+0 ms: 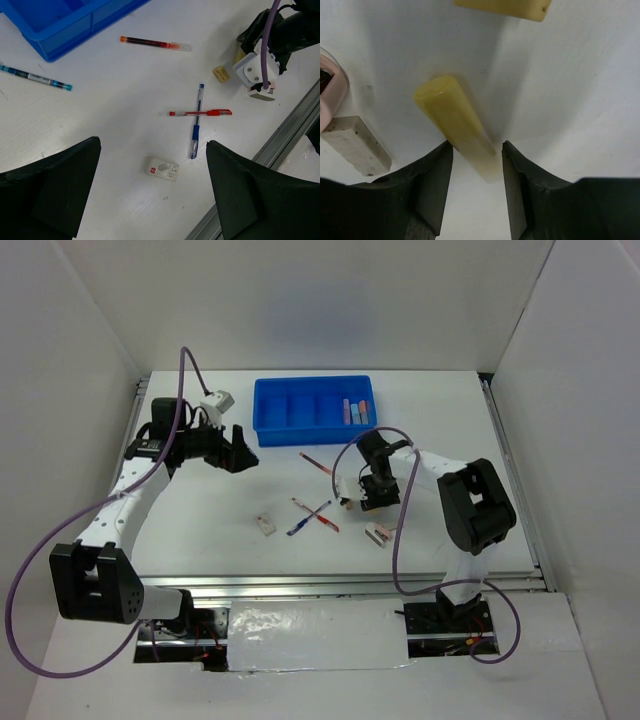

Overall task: Sort the stationery into containers
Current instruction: Pick up the pen from the center of the board, then place the pen in the storage box.

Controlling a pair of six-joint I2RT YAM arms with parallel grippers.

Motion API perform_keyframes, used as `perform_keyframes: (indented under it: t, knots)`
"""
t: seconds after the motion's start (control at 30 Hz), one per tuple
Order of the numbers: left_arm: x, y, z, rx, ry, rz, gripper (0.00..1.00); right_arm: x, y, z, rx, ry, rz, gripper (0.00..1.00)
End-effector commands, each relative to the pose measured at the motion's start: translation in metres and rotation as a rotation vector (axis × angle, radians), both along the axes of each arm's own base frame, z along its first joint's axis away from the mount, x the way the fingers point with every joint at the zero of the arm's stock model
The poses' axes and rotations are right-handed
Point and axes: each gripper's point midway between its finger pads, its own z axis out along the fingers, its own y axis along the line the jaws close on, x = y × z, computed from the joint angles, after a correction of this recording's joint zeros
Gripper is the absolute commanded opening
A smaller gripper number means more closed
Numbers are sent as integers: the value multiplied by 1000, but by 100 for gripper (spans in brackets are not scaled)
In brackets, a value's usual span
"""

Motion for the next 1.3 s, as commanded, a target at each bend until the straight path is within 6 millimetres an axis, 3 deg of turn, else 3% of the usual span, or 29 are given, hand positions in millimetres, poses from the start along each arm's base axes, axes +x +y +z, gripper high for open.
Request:
perform_keyframes:
  t: [0.0,0.1,0.13,0.2,0.23,0.33,0.47,0.5,0.53,0.57,0.6,0.63,0.67,0.7,0.73,0.77,0.87,0.9,1.0,1.1,1.27]
  knots:
    - [6,-1,-3,-6,-27,4,99,1,6,-1,-7,2,81,51]
    - [8,-3,-2,-30,1,22,99,-5,6,-3,-39,27,94,43]
    - [8,-3,-2,-33,2,24,99,-7,7,-3,-47,38,100,31]
    - [8,-3,1,-36,-5,26,99,-10,8,-5,-56,55,97,18]
    - [8,-3,2,-35,-10,27,99,-9,9,-1,-53,55,88,11]
    - [7,-1,7,-23,-30,37,99,3,28,24,47,44,-5,4]
    - [8,3,7,-15,-53,61,99,33,74,96,313,4,-275,0]
    - [8,3,7,-17,-55,66,99,52,93,136,433,-35,-301,0]
    - [10,3,9,-21,-59,74,99,65,95,155,503,-48,-374,0]
    - [12,4,7,-20,-55,85,99,88,108,195,637,-80,-485,0]
    - [13,5,8,-26,-47,104,99,99,114,214,721,-81,-536,0]
    - [17,6,7,-26,-45,121,99,118,108,219,788,-60,-719,0]
    - [19,8,7,-23,-47,143,99,135,106,234,845,-96,-794,0]
    - [23,12,7,-19,-49,177,99,164,99,263,919,-212,-869,0]
    - [26,15,9,-15,-66,199,99,183,89,259,939,-227,-959,0]
    - [28,16,10,-14,-73,210,99,197,89,281,1032,-245,-1044,0]
    - [32,18,11,-13,-81,233,99,234,69,279,1127,-299,-1300,0]
    - [33,17,12,-15,-79,229,99,246,60,263,1103,-332,-1381,0]
    - [35,18,5,-9,-54,239,99,255,62,246,1114,-306,-1465,0]
    - [36,19,0,-9,-47,245,99,262,71,211,1086,-235,-1508,0]
    - [36,22,-2,11,-55,252,99,271,71,178,1050,-211,-1549,0]
